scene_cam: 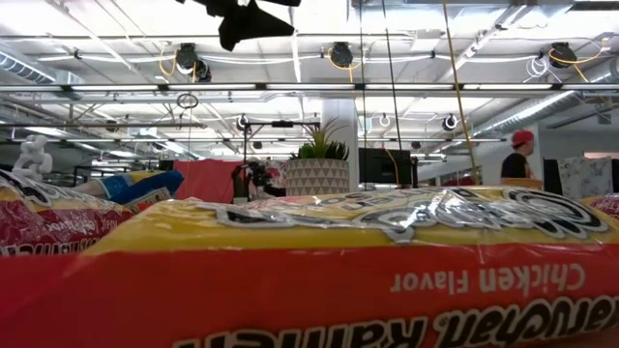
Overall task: Sort Maruchan noodles
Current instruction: Put the right blue noodle pack into the gray bin
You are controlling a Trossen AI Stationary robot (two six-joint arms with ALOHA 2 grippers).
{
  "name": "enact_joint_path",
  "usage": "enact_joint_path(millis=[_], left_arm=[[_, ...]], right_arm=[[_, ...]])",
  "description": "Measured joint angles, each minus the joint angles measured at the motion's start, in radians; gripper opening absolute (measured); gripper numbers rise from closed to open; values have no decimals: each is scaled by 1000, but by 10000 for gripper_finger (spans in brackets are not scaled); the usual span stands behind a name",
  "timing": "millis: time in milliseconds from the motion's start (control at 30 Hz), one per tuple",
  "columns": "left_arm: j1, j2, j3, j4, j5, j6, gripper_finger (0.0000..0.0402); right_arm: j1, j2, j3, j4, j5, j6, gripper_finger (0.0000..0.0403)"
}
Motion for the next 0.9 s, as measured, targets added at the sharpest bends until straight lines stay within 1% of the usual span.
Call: enact_joint_path(millis=[167, 267, 367, 467, 633, 733, 900], left_arm=[[-3, 0, 0, 0, 0, 0, 257], [-3, 0, 0, 0, 0, 5, 257], [-3, 0, 0, 0, 0, 7, 257], [-3, 0, 0, 0, 0, 9, 257], [-3, 0, 0, 0, 0, 10, 257], [-3, 0, 0, 0, -1, 10, 257], [-3, 0, 0, 0, -8, 10, 257]], right_arm=[[79, 55, 0, -97, -89, 147, 77], [123, 78, 0, -175, -82, 201, 77], [163, 84, -12, -223, -53, 297, 77], [205, 84, -37, -215, -49, 366, 77], [266, 84, -65, -216, -59, 423, 77], [285, 84, -73, -216, -31, 426, 77], [303, 84, -73, -216, 75, 430, 77]])
